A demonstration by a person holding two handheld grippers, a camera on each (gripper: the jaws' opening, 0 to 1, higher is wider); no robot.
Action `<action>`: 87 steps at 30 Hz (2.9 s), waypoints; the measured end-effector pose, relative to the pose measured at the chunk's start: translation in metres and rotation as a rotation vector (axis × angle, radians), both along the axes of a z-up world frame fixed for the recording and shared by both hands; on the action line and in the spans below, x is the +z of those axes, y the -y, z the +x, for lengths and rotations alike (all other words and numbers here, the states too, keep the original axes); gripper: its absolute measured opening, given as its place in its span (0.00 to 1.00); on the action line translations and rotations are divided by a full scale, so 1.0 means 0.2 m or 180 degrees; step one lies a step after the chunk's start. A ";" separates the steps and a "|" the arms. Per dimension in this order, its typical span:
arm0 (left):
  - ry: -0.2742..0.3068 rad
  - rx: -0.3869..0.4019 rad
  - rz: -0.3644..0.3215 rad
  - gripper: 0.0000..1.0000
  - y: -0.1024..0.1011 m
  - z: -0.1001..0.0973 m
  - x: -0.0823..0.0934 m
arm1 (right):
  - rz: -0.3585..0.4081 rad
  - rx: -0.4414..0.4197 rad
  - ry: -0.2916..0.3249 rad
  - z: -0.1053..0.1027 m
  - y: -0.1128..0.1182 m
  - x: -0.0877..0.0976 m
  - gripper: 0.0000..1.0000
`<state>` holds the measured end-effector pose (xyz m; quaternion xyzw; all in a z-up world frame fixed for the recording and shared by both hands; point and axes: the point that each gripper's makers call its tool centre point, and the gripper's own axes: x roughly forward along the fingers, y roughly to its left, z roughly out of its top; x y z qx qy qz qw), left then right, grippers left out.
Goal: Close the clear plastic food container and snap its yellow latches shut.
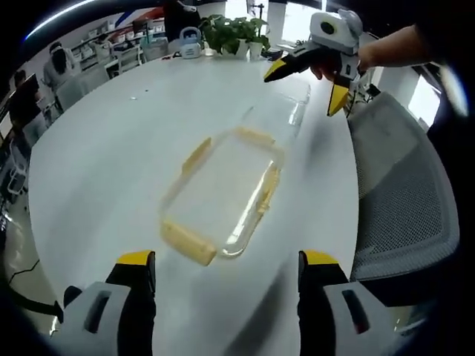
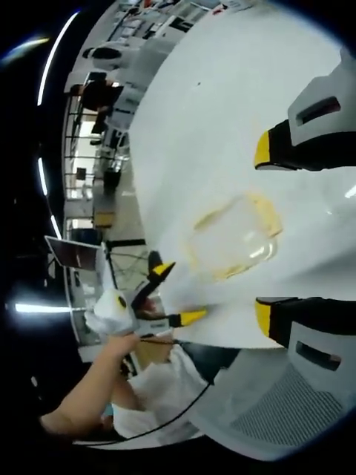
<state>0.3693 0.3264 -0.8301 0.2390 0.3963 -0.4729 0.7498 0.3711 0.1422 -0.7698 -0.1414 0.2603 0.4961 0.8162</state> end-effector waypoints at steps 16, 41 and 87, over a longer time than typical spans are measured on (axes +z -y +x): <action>-0.0008 -0.0358 0.0248 0.78 -0.04 0.06 -0.04 | -0.0271 0.0285 -0.0054 0.02 -0.03 -0.09 0.67; 0.0040 -0.1144 0.0630 0.69 -0.05 0.11 -0.11 | -0.0871 0.0816 -0.0153 0.09 -0.05 -0.27 0.61; -0.0104 -0.1491 0.0944 0.38 0.00 0.17 -0.14 | -0.1461 0.1424 -0.0277 0.11 -0.13 -0.45 0.39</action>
